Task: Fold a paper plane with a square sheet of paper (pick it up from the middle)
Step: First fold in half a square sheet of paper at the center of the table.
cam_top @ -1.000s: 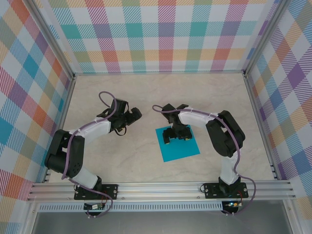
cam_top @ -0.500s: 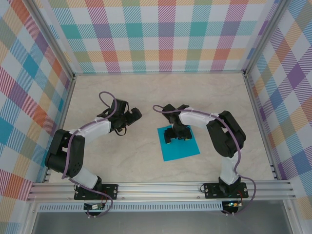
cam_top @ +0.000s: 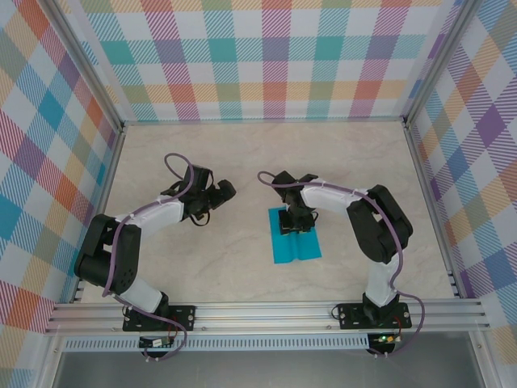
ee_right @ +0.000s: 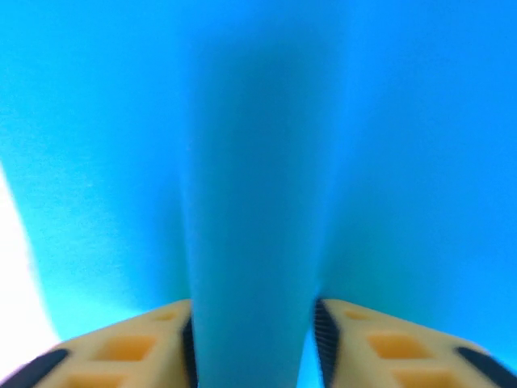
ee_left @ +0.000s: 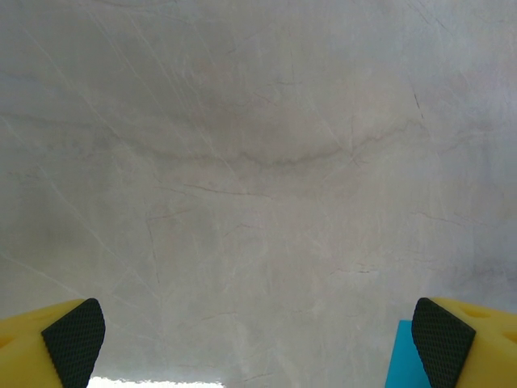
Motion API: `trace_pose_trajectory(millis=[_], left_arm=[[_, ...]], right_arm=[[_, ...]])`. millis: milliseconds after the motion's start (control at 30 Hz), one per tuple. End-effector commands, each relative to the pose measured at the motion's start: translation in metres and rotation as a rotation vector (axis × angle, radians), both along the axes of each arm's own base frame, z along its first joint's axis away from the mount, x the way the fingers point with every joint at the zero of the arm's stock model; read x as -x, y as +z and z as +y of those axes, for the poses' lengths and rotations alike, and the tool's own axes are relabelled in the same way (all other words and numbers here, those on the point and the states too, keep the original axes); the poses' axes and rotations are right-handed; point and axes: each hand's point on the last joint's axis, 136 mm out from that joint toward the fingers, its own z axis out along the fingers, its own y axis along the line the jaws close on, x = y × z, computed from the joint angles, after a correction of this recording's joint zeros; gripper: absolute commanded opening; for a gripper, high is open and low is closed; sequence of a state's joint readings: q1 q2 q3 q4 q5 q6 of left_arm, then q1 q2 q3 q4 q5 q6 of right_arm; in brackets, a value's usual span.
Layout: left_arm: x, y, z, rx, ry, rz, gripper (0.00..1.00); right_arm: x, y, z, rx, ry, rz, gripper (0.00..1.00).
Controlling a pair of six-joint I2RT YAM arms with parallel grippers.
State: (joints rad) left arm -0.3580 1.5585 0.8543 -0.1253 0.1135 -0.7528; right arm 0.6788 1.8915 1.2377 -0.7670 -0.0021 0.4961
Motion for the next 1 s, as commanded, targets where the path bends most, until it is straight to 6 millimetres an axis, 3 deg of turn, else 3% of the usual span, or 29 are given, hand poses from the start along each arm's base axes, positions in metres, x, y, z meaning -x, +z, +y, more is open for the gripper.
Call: trace_pose_trajectory(millis=[0,200,300,467,733,833,967], left_arm=[[0.012,0.002,-0.019,0.099,-0.049,0.002,1.00],[0.025,0.010,-0.044,0.287,-0.117,-0.001,1.00],[0.031,0.015,-0.053,0.381,-0.121,-0.006,0.99],[0.034,0.022,-0.061,0.508,-0.106,-0.030,0.98],[0.048,0.013,-0.070,0.574,-0.124,-0.005,0.93],[0.054,0.013,-0.080,0.594,-0.163,0.006,0.81],[0.064,0.006,-0.092,0.606,-0.200,0.048,0.67]], right_arm=[[0.001,0.030,0.043,-0.247,-0.011,0.005,0.34],[0.002,0.106,0.098,-0.714,0.046,0.000,0.33],[-0.002,0.120,0.104,-0.858,0.021,0.037,0.34],[-0.012,0.090,0.092,-0.868,-0.073,0.100,0.35],[-0.019,0.041,0.069,-0.712,-0.160,0.117,0.47],[-0.020,0.037,0.064,-0.699,-0.181,0.111,0.55],[-0.023,0.035,0.058,-0.693,-0.212,0.106,0.56]])
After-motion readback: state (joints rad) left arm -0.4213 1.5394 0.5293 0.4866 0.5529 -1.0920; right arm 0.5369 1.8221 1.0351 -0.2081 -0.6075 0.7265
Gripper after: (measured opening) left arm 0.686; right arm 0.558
